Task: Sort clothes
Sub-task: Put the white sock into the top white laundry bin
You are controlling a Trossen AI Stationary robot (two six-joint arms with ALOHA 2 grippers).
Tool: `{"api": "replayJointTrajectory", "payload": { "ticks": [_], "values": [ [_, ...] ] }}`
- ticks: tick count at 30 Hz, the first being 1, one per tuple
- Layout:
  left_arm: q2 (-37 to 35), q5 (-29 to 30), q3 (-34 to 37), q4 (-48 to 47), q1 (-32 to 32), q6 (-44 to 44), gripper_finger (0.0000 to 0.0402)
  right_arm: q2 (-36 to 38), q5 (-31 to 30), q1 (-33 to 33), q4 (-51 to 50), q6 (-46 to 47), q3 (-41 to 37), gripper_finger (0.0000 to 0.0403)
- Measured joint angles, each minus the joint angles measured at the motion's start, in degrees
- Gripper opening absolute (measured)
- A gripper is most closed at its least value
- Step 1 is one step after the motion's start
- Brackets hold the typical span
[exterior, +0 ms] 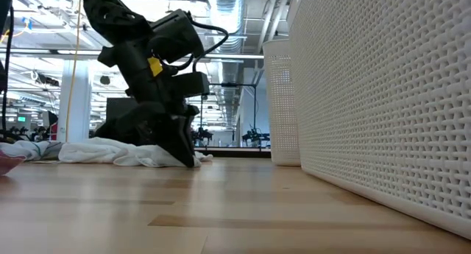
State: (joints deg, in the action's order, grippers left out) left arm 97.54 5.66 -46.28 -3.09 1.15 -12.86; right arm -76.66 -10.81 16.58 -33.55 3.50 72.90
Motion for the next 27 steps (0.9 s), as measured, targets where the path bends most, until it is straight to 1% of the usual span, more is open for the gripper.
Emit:
{"api": "replayJointTrajectory", "payload": {
  "ticks": [5, 11, 15, 21, 27],
  "values": [
    [-0.08, 0.12, -0.06, -0.41, 0.0, 0.02, 0.0004, 0.04, 0.01, 0.74, 0.01, -0.12, -0.02, 0.01],
    [-2.7, 0.07, -3.74, -6.86, -0.42, 0.02, 0.0002, 0.02, 0.01, 2.08, 0.64, -0.73, -0.02, 0.01],
    [-6.77, -0.08, -7.05, -10.77, -1.62, -0.66, 0.0001, 0.02, 0.02, 3.14, 2.62, -2.58, -0.02, 0.01],
    [-15.48, 0.74, -10.64, -16.03, -3.58, -2.59, 0.0001, -0.97, 0.02, 4.48, 5.54, -6.01, -0.02, 0.01],
    [-24.36, 0.88, -11.89, -17.53, -4.95, -3.0, 0.0001, -4.18, -0.49, 4.01, 9.01, -9.62, 0.0, 0.0116]
  ]
}}
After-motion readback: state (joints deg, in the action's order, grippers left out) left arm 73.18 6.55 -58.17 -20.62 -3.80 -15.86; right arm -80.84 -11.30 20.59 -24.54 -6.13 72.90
